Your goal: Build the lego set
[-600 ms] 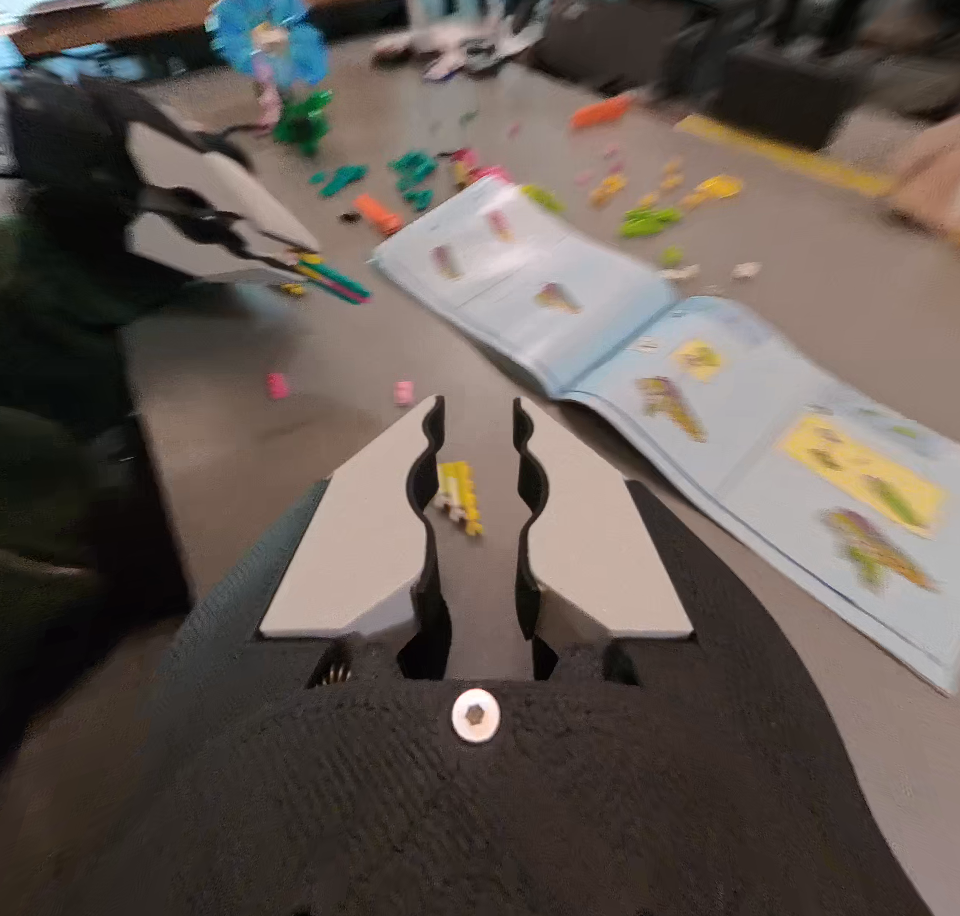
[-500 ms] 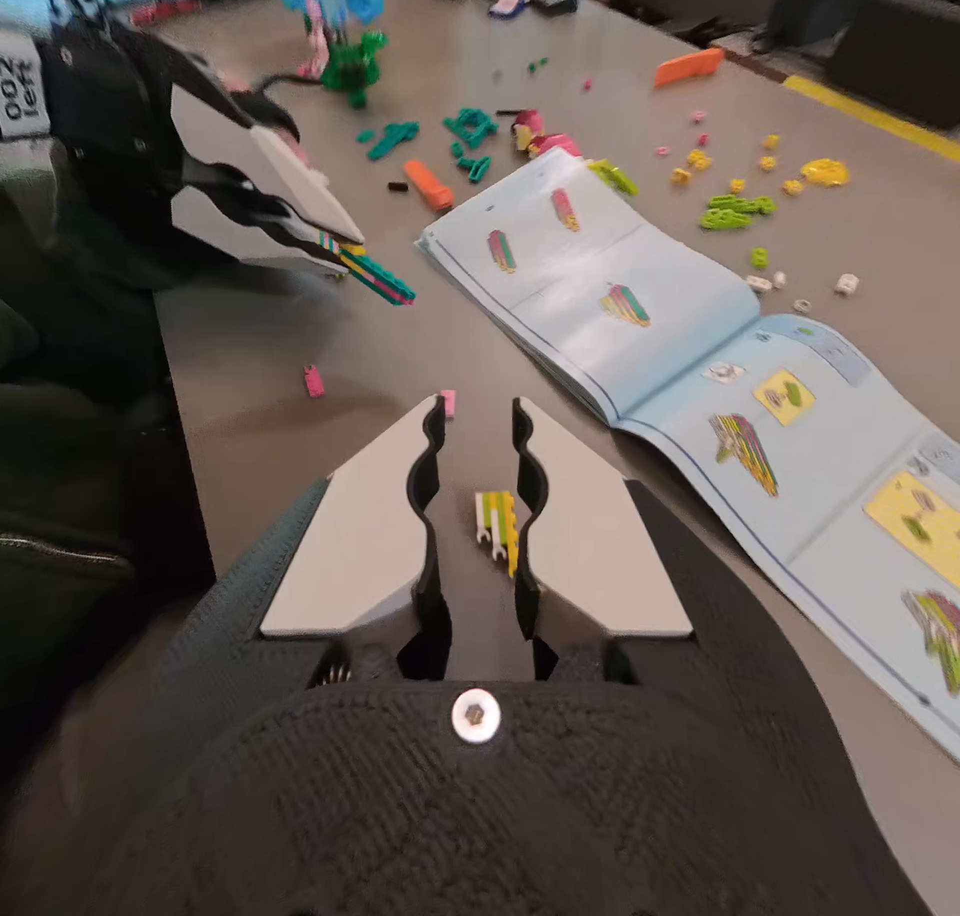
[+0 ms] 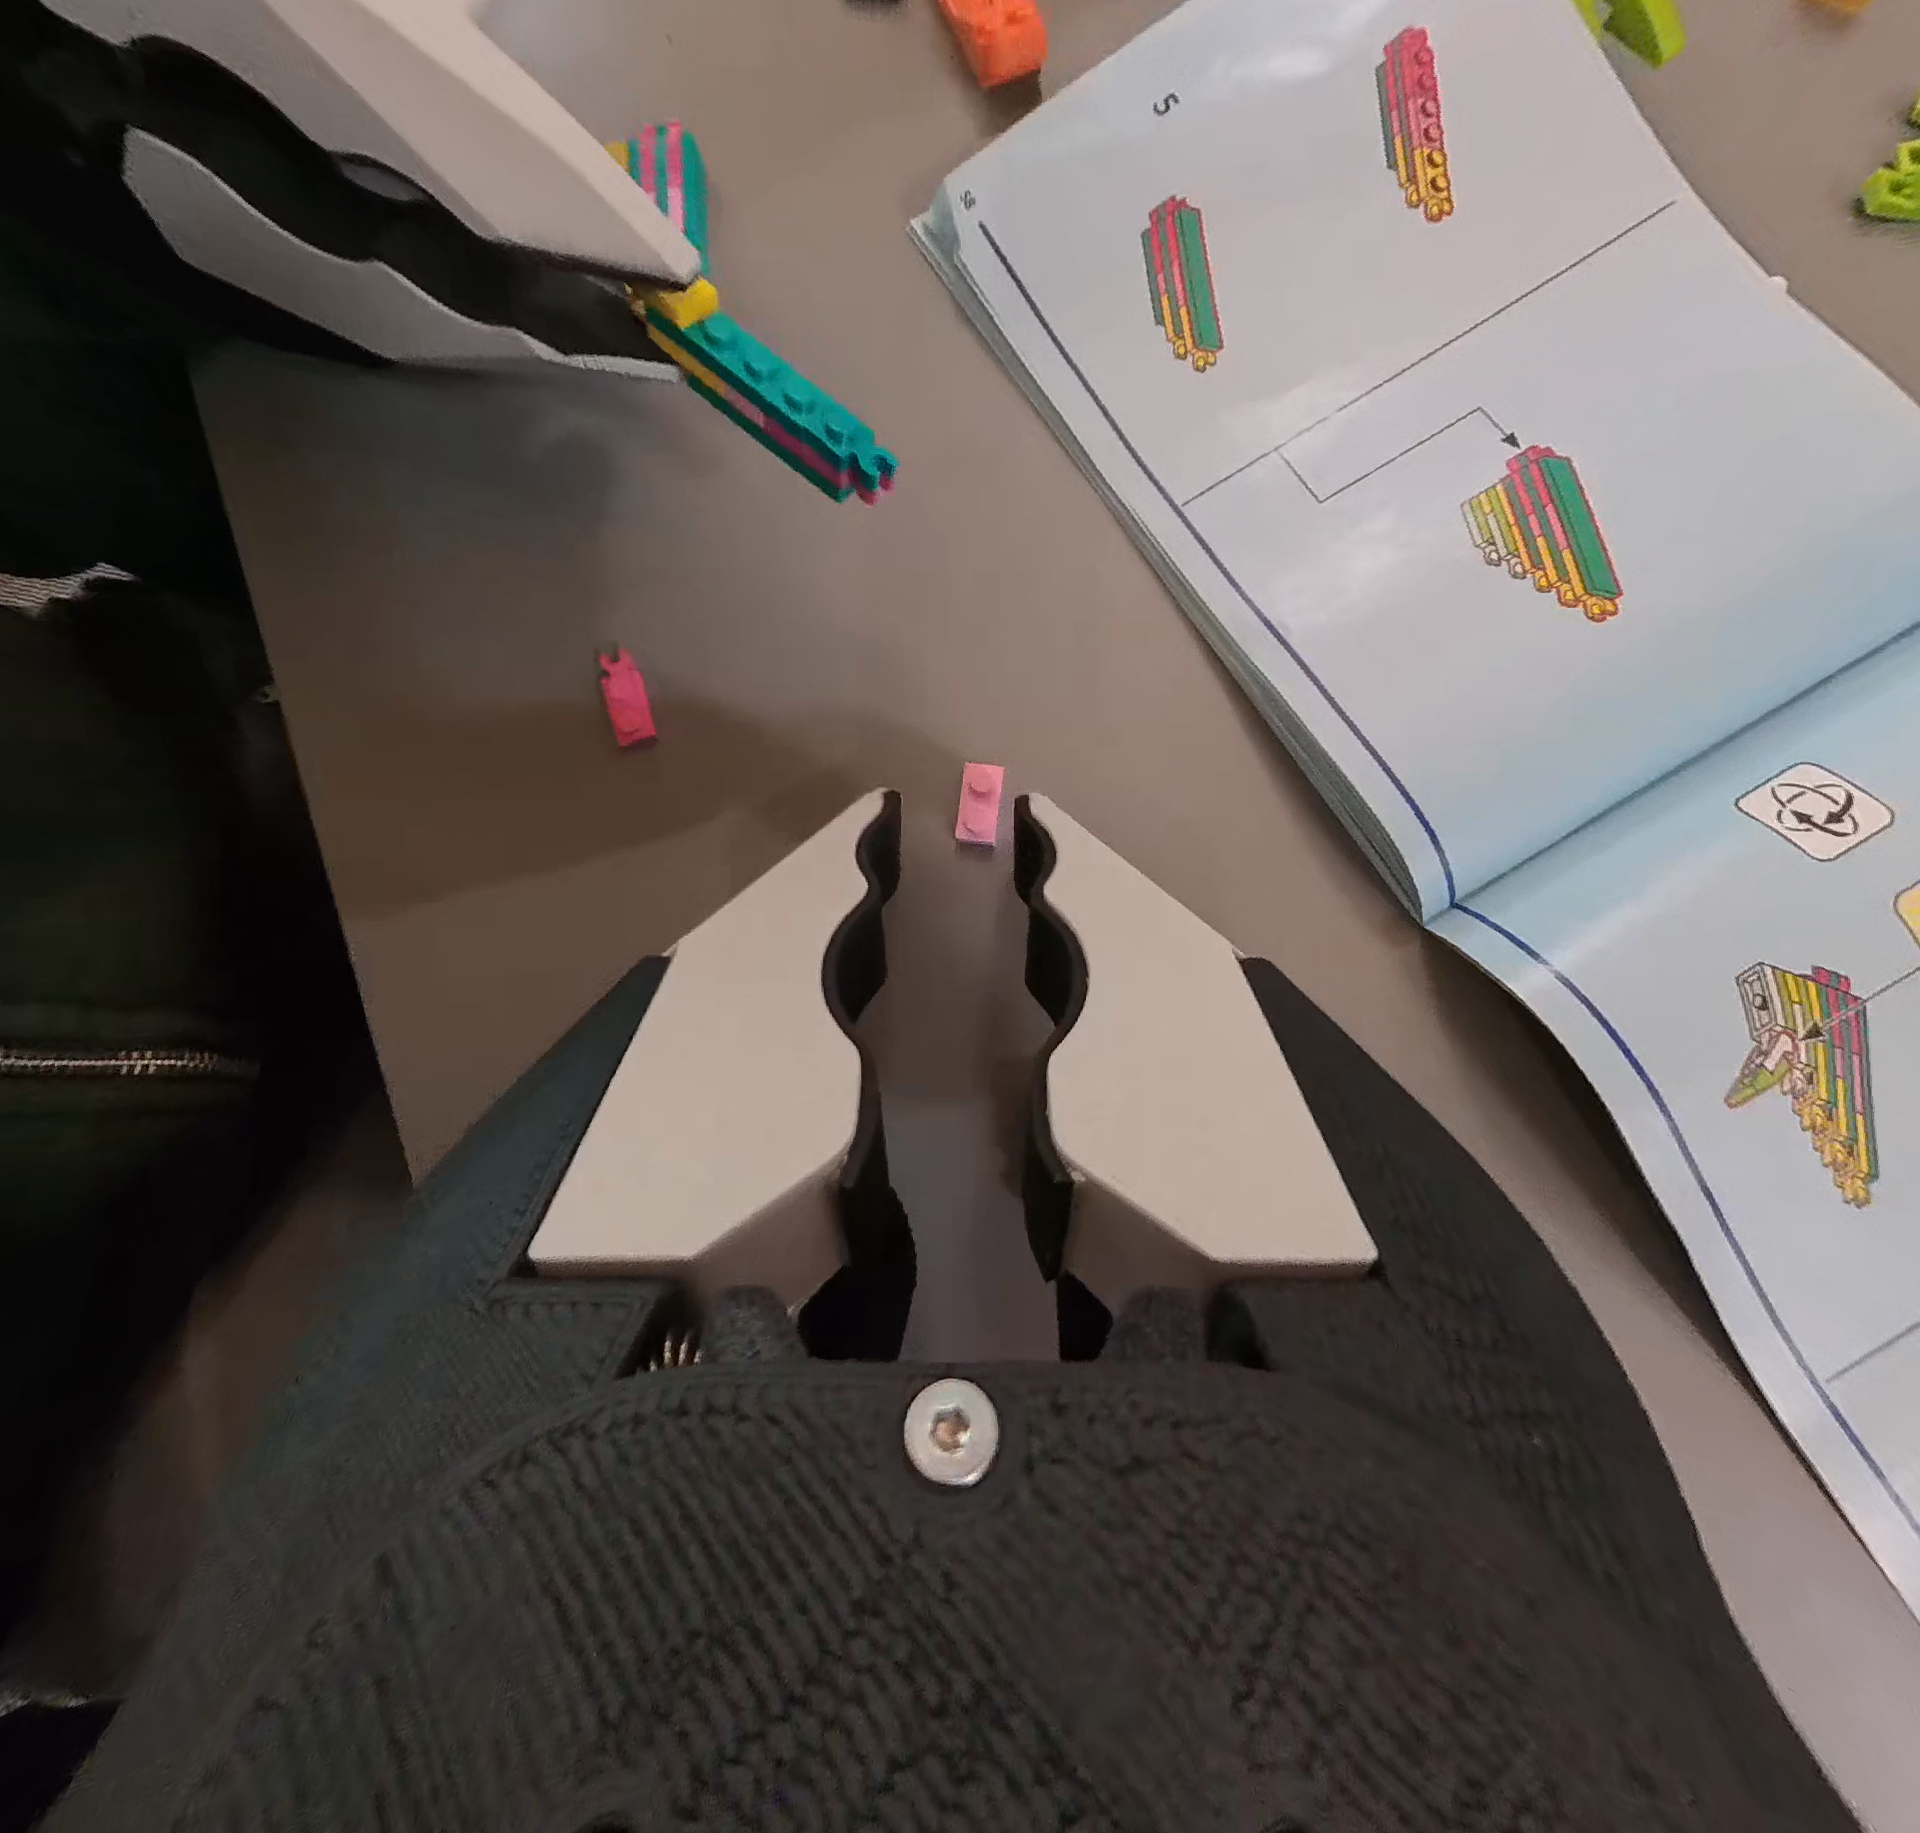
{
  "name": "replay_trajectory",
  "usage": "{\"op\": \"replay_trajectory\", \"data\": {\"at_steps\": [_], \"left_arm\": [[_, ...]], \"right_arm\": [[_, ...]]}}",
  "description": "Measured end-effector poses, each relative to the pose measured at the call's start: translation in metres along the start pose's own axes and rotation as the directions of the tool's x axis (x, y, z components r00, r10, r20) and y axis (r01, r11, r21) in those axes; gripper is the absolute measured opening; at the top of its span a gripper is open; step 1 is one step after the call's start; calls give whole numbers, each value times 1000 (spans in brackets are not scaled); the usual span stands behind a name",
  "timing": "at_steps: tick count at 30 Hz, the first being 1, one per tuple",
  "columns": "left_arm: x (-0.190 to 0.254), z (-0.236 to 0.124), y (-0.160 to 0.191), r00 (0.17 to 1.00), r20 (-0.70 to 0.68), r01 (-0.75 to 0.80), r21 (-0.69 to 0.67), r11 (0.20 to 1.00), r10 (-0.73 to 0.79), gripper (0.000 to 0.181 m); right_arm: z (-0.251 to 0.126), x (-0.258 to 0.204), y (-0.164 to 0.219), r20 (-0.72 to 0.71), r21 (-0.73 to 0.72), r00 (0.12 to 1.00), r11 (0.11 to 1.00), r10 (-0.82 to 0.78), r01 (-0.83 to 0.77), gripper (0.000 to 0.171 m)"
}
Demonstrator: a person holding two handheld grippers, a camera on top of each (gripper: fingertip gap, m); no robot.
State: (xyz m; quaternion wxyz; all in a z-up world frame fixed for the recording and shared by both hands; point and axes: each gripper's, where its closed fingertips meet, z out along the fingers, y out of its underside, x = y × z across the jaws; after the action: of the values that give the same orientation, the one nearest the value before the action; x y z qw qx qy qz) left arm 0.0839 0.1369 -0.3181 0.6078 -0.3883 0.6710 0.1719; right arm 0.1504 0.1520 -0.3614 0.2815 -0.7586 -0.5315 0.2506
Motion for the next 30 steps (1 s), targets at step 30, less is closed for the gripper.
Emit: {"op": "replay_trajectory", "data": {"at_steps": [30], "left_arm": [[1,-8,-33,998,-28,56,197,979,-51,9]], "right_arm": [[-35,-49,-56,315,172,911,960,-264,219,3]]}}
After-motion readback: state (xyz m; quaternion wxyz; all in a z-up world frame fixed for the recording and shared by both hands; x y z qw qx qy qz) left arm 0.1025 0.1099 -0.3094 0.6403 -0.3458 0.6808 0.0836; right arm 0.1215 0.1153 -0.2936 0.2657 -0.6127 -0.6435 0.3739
